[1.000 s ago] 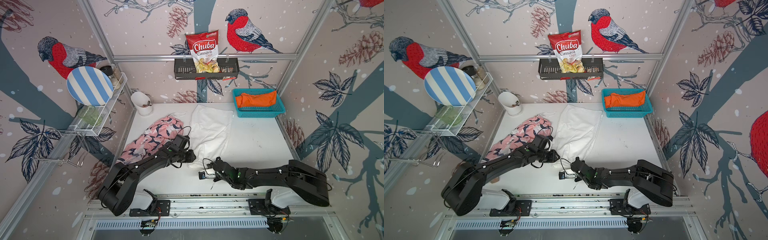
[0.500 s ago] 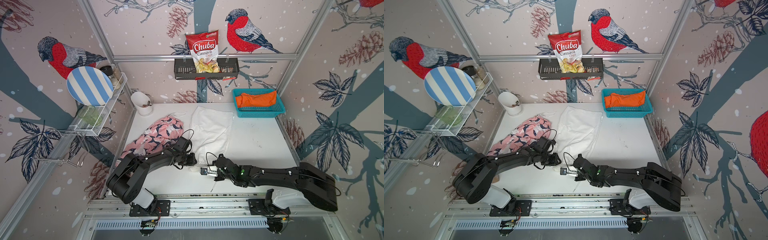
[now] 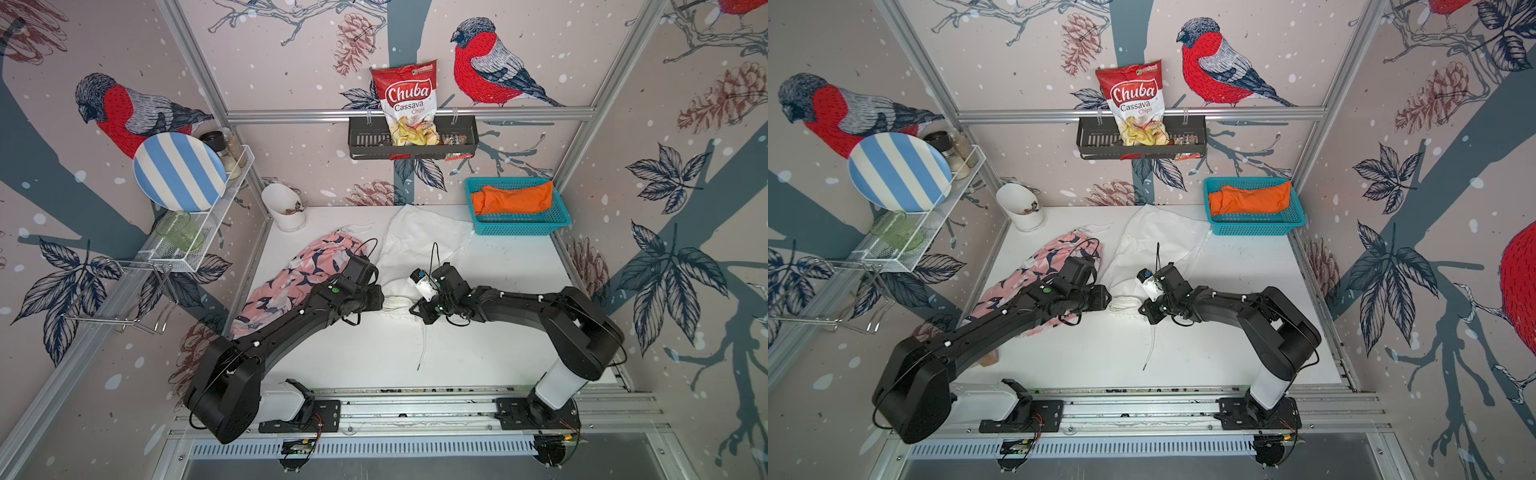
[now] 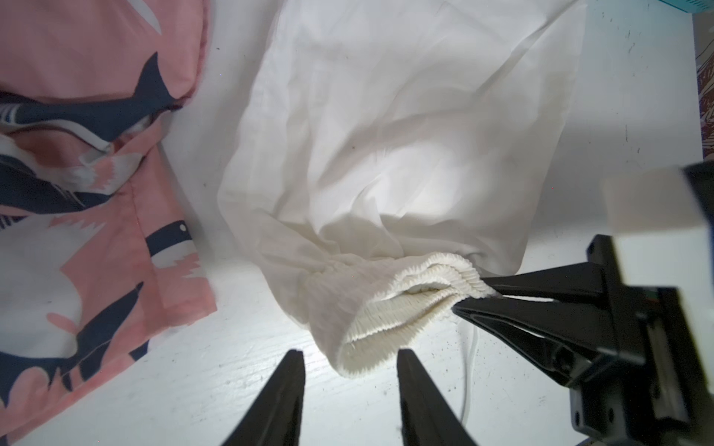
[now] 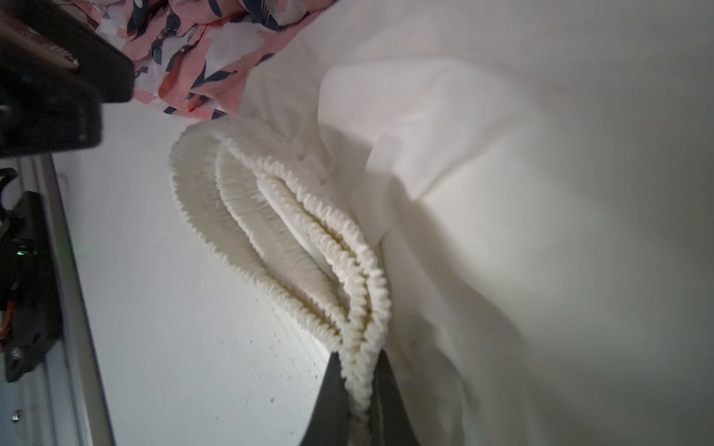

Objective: Roll up the shorts
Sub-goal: Roll the shorts at the center of the board.

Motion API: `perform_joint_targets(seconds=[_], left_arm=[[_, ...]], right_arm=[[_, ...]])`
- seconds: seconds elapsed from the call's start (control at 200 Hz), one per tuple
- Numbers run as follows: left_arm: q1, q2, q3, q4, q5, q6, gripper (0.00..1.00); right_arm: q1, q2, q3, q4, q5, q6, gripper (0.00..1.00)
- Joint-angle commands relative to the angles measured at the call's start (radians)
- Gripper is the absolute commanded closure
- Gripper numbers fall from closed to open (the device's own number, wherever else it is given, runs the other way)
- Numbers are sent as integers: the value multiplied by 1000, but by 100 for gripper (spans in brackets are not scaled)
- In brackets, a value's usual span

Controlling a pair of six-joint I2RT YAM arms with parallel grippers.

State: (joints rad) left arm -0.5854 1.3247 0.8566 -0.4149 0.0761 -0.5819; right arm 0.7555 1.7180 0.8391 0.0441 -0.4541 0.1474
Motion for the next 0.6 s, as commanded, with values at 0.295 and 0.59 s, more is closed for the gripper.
perform_joint_targets(seconds=[0.295,0.59], left_arm=[[-70,114,54,12,8,-17,56],[-69,258,136,41,-42,5,64]], right_arm=[[-131,16,-52,67,-252,417,100],[-143,53,-29,-12,-242,380,100]])
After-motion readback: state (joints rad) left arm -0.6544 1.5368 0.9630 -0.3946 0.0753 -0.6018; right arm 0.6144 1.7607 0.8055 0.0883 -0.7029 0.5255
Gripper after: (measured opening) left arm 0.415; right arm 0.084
